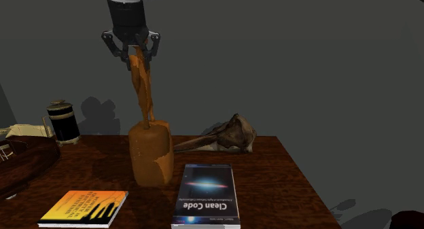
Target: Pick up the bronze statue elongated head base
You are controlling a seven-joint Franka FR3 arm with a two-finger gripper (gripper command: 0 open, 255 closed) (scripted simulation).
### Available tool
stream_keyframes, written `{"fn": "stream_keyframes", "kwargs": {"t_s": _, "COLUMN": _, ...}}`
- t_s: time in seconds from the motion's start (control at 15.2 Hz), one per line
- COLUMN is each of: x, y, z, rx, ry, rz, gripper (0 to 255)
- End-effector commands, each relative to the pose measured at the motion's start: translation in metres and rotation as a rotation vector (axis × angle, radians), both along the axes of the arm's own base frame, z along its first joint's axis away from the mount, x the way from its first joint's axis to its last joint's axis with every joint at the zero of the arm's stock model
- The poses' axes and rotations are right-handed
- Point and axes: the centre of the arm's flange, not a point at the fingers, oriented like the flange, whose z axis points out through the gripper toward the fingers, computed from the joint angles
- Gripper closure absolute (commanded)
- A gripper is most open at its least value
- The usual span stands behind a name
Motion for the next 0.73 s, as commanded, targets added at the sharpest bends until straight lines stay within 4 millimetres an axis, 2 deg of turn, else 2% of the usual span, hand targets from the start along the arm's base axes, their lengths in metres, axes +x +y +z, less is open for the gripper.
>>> {"fn": "stream_keyframes", "kwargs": {"t_s": 0.0, "x": 0.000, "y": 0.000, "z": 0.012, "rx": 0.002, "ry": -0.005, "rz": 0.000, "gripper": 255}}
{"fn": "stream_keyframes", "kwargs": {"t_s": 0.66, "x": 0.000, "y": 0.000, "z": 0.065, "rx": 0.002, "ry": -0.005, "rz": 0.000, "gripper": 255}}
